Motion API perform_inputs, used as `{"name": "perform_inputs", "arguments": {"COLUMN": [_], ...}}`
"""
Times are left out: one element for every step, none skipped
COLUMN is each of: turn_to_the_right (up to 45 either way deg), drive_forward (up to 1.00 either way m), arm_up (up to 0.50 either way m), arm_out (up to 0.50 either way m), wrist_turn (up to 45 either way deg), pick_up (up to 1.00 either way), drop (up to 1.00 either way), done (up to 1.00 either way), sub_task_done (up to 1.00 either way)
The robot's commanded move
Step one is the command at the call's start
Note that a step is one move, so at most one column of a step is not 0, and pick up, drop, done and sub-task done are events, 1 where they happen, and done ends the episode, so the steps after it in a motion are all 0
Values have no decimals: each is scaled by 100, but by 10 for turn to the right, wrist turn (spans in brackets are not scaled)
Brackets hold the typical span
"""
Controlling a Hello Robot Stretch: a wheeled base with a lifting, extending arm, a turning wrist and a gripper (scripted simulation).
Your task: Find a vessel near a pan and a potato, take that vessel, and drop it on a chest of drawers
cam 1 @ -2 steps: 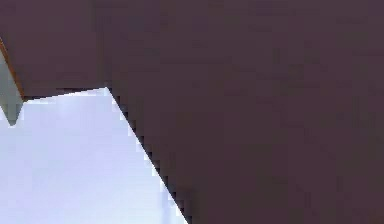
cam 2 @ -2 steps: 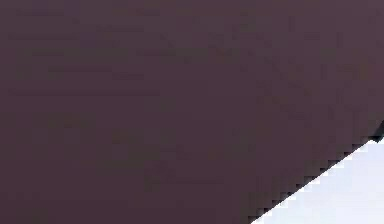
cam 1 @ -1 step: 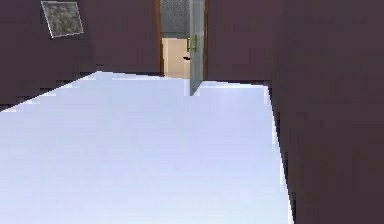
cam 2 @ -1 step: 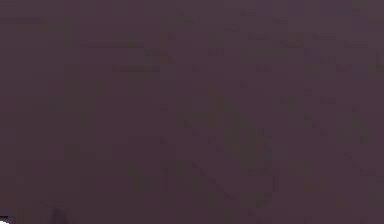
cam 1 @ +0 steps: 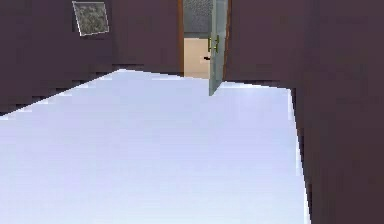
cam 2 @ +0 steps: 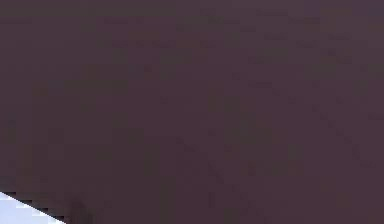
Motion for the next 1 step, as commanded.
{"name": "perform_inputs", "arguments": {"turn_to_the_right": [0], "drive_forward": [100], "arm_up": [0], "arm_out": [0], "wrist_turn": [0], "pick_up": [0], "drop": [0], "done": [0], "sub_task_done": [0]}}
